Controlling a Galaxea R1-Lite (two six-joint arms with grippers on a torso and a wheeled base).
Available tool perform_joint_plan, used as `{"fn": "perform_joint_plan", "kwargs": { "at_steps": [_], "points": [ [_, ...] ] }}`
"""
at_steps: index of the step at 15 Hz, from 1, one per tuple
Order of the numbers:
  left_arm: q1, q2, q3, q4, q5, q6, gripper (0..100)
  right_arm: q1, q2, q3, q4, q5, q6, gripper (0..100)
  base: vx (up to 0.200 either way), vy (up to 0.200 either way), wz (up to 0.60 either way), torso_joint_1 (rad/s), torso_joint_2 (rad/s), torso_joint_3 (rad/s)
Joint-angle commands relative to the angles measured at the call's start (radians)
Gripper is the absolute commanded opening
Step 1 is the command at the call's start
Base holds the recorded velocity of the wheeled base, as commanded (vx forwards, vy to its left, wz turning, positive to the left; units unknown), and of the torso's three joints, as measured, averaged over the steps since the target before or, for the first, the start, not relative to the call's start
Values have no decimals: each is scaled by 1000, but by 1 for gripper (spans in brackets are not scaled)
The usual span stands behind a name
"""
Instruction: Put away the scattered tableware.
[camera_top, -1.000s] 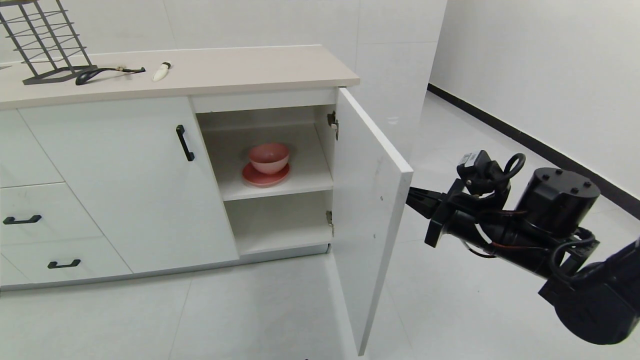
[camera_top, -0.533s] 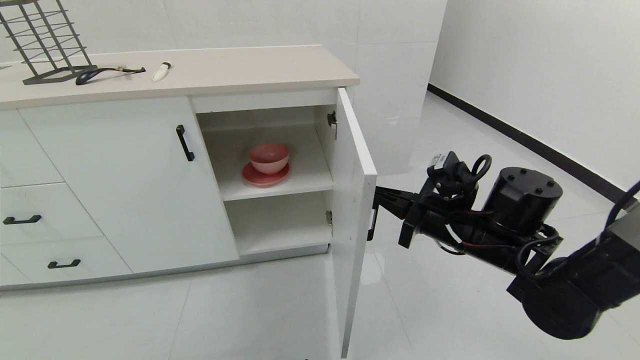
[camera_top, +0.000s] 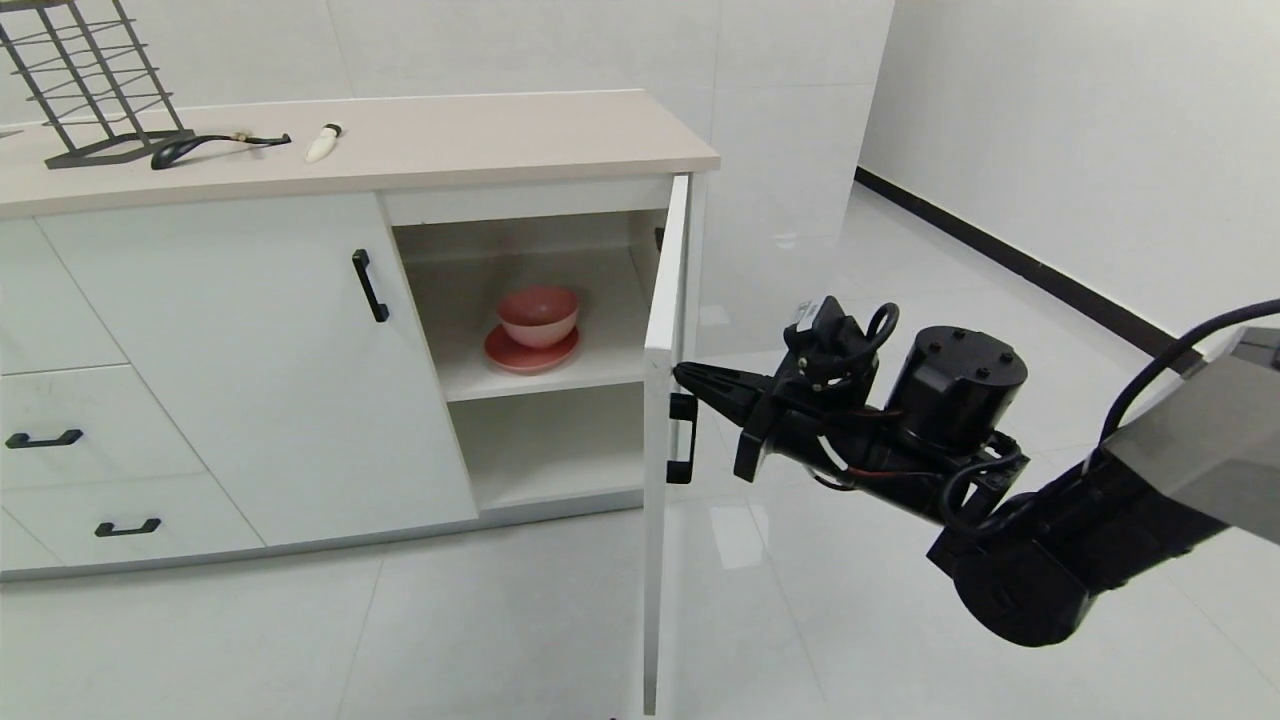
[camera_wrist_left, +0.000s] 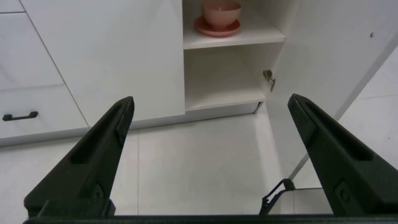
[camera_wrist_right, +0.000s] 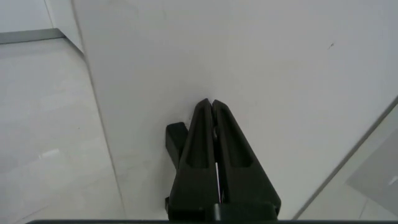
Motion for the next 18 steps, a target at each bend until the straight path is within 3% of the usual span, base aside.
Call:
{"fn": "perform_joint_plan", "kwargs": {
  "at_steps": [1, 11, 18],
  "points": [
    [0, 0, 0, 0, 0, 0, 100, 14, 16, -34, -4, 1, 0, 0, 0, 0, 0, 0, 0, 0],
    [0, 0, 0, 0, 0, 0, 100, 61, 85, -149, -13, 1, 7, 0, 0, 0, 0, 0, 0, 0],
    [0, 0, 0, 0, 0, 0, 100, 117, 215, -324, -24, 1, 13, 0, 0, 0, 0, 0, 0, 0]
  ]
}}
